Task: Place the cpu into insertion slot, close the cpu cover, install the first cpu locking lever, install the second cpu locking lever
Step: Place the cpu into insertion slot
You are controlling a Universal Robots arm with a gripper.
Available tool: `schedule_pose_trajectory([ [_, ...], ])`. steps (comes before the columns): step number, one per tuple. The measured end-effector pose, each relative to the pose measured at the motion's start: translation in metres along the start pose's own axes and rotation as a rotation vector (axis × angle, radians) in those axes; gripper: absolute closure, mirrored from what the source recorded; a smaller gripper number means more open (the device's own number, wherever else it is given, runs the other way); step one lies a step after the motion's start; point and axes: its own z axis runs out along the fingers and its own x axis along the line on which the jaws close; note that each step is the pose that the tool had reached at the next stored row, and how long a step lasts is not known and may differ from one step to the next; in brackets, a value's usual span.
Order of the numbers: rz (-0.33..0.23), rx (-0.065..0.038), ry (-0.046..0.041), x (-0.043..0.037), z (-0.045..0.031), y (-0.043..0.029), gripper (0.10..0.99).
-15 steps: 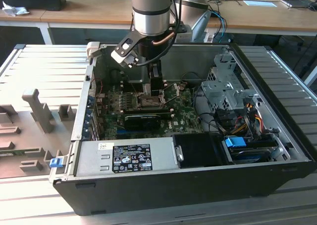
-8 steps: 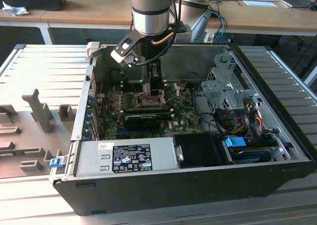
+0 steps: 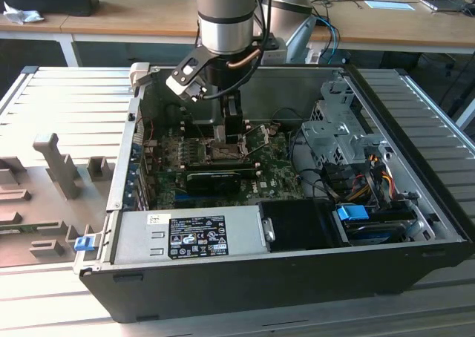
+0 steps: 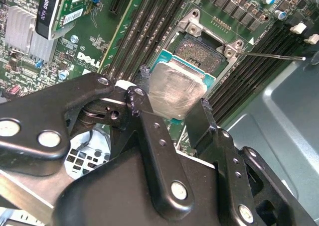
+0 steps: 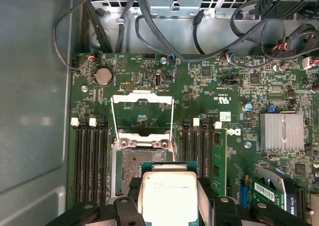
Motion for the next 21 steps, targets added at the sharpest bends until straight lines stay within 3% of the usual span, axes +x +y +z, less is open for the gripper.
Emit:
schedule_pose_trajectory([
  [13,0.002,0.0,-0.0003,0.0009,0.0047,-0.0008,0.557],
  [16,0.003,0.0,-0.0003,0.0086,0.0099,-0.002,0.557],
  [18,0.004,0.0,-0.0007,0.0189,0.0177,-0.0026,0.557],
  [21,0.005,0.0,-0.0008,0.0252,0.0251,-0.0033,0.557],
])
